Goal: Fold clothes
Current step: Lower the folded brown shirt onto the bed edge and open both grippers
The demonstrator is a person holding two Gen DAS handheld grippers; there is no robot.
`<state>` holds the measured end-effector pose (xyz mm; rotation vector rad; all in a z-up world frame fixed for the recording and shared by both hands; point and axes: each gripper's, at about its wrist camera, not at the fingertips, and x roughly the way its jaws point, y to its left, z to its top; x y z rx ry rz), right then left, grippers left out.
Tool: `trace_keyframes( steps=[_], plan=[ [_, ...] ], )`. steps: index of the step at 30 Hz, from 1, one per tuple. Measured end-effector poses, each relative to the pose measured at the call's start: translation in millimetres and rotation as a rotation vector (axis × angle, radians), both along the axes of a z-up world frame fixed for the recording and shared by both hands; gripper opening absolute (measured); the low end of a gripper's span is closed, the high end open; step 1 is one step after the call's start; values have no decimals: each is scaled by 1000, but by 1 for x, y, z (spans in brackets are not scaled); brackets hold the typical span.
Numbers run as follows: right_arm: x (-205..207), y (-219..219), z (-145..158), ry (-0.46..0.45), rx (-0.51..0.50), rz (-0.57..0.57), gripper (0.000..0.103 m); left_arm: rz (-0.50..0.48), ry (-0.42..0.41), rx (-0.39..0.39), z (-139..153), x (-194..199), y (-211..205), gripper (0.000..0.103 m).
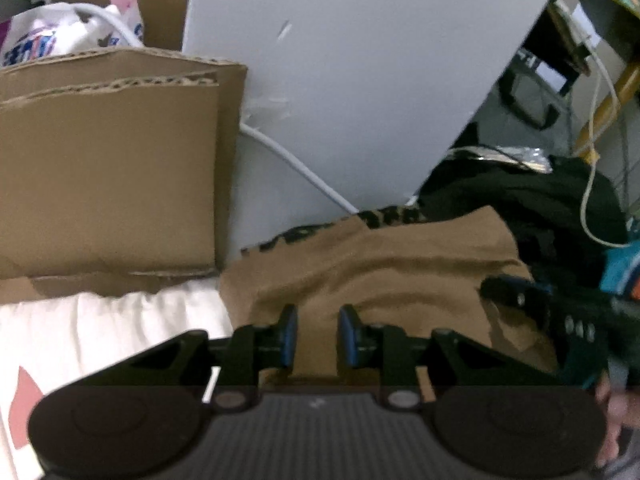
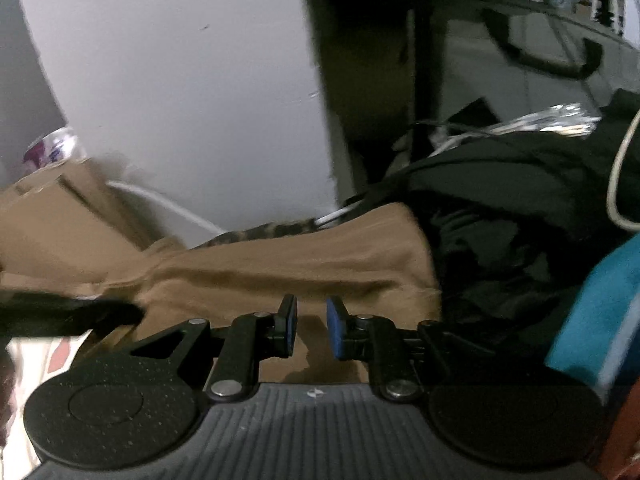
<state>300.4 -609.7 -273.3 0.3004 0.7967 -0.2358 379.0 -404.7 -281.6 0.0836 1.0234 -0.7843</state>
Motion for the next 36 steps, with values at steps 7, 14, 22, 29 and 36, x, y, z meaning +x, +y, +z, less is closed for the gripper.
trace_keyframes(
  steps=[7, 14, 22, 29, 36],
  plan=[
    [19, 7, -14, 9, 14, 0, 23, 42, -9, 23, -1, 16, 10, 13],
    [31, -3, -6, -20, 77, -64, 23, 49, -44, 35, 22, 5, 24, 33],
    [-11, 9, 10, -63, 43, 48, 34, 11, -50, -37, 33, -41, 43, 63],
    [-54, 23, 5, -116, -22, 114, 35, 6, -33, -48, 17, -72, 50, 62],
    [-84, 30, -17, -137, -93, 52, 35, 89, -3, -97, 5, -80, 69, 38]
  ],
)
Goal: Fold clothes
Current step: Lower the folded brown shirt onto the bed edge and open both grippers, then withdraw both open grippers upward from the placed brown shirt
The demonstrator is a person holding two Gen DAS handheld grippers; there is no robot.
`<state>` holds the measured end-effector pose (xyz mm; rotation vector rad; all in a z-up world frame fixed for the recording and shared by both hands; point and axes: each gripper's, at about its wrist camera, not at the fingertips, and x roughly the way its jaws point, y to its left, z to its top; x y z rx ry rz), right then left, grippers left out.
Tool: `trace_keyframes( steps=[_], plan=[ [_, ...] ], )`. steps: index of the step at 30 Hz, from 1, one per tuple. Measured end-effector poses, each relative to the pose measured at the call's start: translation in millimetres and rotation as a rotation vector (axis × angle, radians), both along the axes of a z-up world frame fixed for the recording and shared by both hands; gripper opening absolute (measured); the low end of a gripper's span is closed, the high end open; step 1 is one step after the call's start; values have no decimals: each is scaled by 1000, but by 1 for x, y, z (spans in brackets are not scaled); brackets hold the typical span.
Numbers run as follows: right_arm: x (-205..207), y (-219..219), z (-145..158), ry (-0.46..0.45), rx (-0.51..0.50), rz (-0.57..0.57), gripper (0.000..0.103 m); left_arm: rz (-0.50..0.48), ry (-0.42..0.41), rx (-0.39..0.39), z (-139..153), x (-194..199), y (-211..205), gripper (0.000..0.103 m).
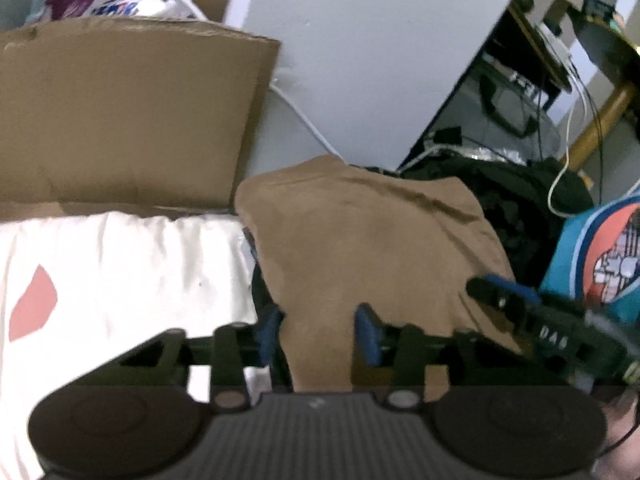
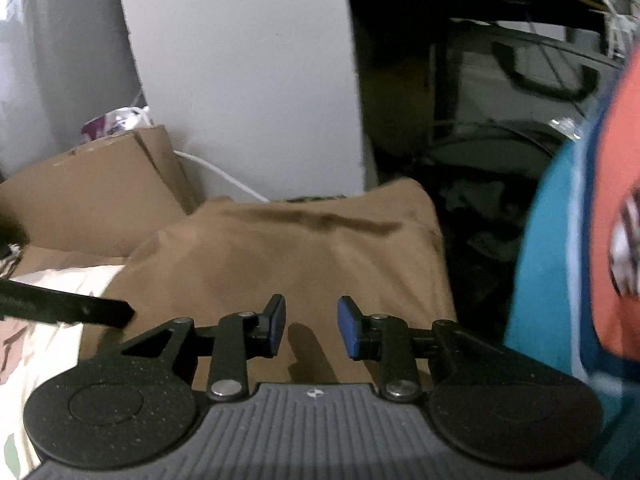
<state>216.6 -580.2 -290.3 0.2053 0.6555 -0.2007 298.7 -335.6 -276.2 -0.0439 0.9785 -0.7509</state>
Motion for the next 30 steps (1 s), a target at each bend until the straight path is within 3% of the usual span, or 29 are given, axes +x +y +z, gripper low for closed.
trace_keyframes(
  steps=[5, 11, 17, 22, 30],
  plan=[
    [-25, -7, -17, 28, -30, -63, 35, -1, 2, 16, -1, 0, 0, 31],
    [-62, -27, -27, 50, -16, -156, 35, -3, -19, 42, -2, -7, -2, 32],
    [-98, -20, -23, 44, -7, -197, 35, -27, -45, 68, 3, -20, -1, 37],
    [-118, -10, -22, 34, -5, -212, 35, -36, -10, 55, 0, -36, 7, 38],
    [-117, 9, -21, 42, -26, -157, 36, -41, 78, 56, -20, -62, 20, 39]
  ],
)
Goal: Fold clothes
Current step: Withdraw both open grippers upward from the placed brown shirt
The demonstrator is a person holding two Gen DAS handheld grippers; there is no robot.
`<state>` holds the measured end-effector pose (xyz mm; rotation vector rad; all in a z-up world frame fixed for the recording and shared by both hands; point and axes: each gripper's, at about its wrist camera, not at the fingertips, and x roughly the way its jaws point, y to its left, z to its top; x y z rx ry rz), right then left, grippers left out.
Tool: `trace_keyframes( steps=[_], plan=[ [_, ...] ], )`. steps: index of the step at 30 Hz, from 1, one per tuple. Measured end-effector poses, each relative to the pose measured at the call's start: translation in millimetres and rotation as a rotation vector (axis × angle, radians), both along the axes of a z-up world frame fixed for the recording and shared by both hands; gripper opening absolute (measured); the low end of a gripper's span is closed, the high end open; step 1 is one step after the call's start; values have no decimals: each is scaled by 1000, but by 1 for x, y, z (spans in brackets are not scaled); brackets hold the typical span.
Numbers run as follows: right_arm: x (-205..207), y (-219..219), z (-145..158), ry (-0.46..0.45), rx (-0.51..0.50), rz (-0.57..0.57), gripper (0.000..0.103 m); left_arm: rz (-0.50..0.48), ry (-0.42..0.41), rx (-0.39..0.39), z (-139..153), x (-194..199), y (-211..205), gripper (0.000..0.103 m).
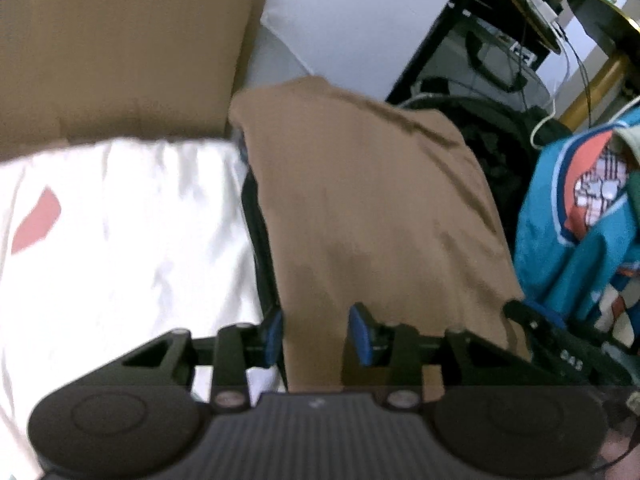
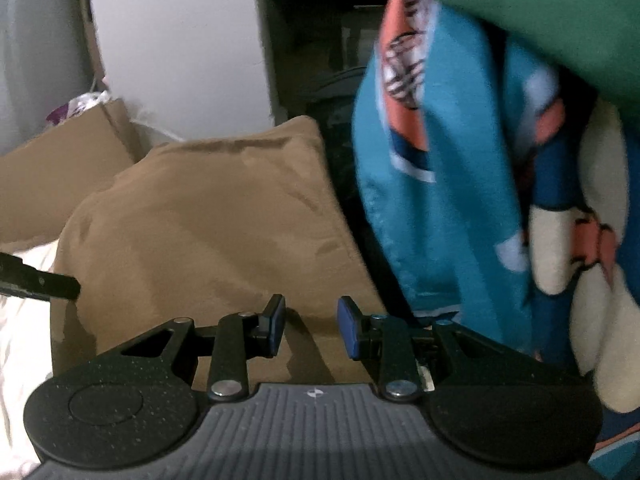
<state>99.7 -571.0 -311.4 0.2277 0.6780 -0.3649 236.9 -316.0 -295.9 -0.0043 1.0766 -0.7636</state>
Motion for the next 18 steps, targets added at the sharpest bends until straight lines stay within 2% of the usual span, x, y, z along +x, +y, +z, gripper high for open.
trace_keyframes(
  steps=[7, 12, 15, 17, 18],
  plan=[
    [-15, 0, -12, 64, -23, 16, 37, -37, 93, 17, -22, -21, 9, 40],
    [-33, -3, -22, 109, -15, 2, 37, -61, 134, 31, -34, -31, 14, 35],
    [-43, -2, -26, 131, -9, 0, 37, -69, 151, 54, -39, -36, 15, 26],
    [-48, -2, -27, 136, 4, -8, 37, -63, 167, 45, -40, -38, 19, 14],
    [-47, -3, -27, 137, 10, -13, 37, -61, 169, 44, -39, -39, 21, 12]
  ],
)
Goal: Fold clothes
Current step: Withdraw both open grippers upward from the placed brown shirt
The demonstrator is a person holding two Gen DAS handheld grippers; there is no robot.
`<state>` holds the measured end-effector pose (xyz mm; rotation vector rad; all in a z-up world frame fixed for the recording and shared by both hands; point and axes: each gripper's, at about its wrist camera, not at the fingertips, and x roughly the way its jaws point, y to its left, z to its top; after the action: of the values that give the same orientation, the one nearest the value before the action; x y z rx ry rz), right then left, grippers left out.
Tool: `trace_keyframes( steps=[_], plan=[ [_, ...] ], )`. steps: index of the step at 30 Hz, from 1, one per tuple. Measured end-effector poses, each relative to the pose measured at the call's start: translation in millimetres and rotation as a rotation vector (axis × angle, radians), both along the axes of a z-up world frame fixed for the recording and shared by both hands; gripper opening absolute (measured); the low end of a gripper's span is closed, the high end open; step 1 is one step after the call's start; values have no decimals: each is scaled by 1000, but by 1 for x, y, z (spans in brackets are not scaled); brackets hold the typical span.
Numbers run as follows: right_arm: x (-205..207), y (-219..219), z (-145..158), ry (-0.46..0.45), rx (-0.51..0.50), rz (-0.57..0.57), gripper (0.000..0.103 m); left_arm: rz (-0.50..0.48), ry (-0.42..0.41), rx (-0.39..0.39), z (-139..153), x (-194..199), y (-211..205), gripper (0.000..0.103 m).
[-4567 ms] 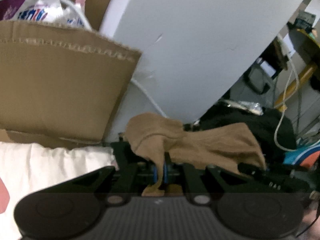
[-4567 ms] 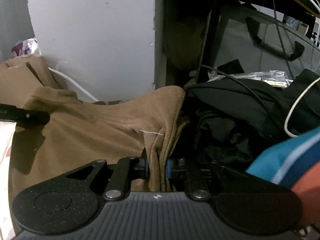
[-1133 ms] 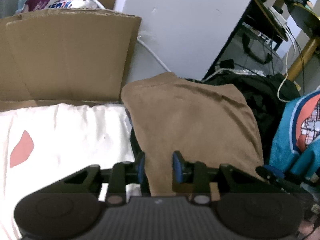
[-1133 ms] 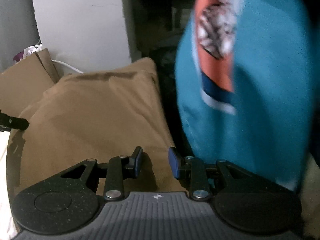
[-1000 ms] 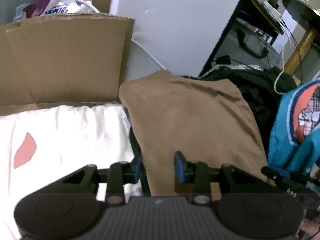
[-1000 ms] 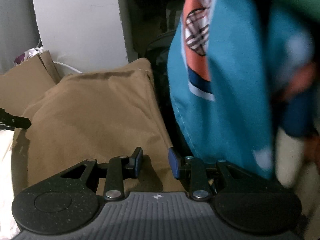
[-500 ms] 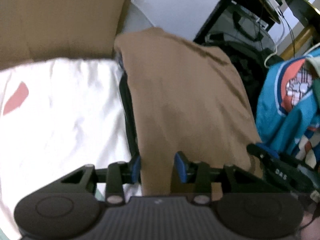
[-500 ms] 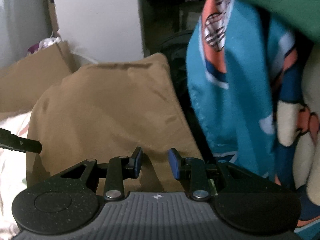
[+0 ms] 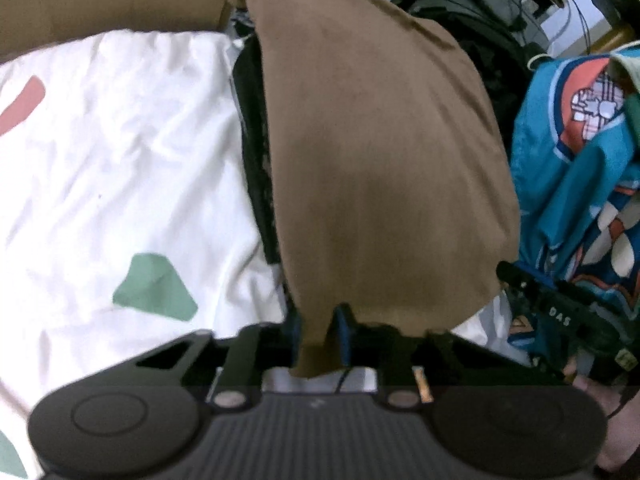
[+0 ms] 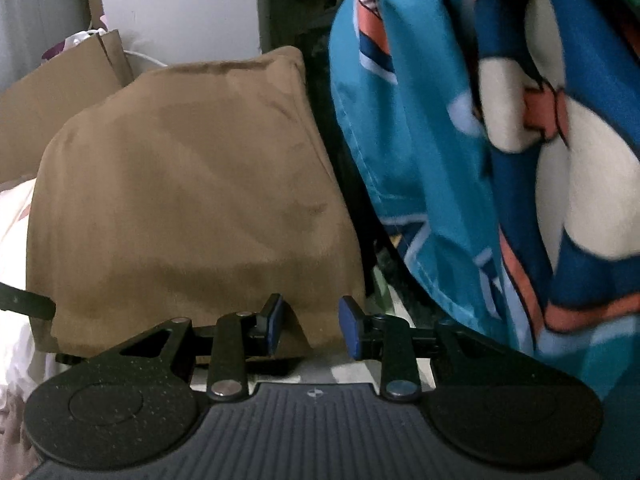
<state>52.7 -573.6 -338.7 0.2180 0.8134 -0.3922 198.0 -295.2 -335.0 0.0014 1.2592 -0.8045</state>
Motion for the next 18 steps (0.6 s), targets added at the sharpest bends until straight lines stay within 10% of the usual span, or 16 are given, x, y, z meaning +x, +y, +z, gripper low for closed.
trace_keyframes(
  steps=[12, 18],
  plan=[
    [-3, 9, 8, 11, 64, -7, 43, -19, -3, 24, 13, -4, 25, 8],
    [-10, 11, 26, 6, 102, -40, 47, 38, -25, 33, 37, -4, 43, 38]
  ],
)
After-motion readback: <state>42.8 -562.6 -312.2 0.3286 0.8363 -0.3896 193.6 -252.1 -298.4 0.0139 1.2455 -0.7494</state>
